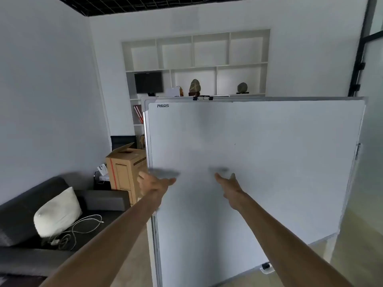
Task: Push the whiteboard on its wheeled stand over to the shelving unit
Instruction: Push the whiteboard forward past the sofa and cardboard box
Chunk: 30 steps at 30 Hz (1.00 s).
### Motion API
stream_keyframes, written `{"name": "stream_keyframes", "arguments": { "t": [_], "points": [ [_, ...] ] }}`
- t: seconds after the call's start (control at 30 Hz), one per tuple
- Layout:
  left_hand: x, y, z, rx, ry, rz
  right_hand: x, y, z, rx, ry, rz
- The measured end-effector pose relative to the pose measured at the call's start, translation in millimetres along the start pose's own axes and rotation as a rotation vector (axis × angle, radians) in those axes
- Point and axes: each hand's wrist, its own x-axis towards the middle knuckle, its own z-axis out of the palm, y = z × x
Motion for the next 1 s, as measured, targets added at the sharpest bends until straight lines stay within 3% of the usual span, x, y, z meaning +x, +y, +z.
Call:
{"name": "stream_keyframes", "arguments": {
  "t": [0.13,0.33,0.53,1.0],
  "points": [
    [14,-1,9,0.011,0.040,0.008,24,4,9,-0.041,0.003,0.018],
    [42,-1,19,-0.091,0.078,0.053,53,16,31,-0.131,0.137,0.088],
    [51,-3,29,-0.207,0.076,0.062,76,27,52,-0.144,0.144,0.063],
    [87,0,36,-0.197,0.066,0.068,124,23,81,-0.203,0.161,0.122]
  ]
}}
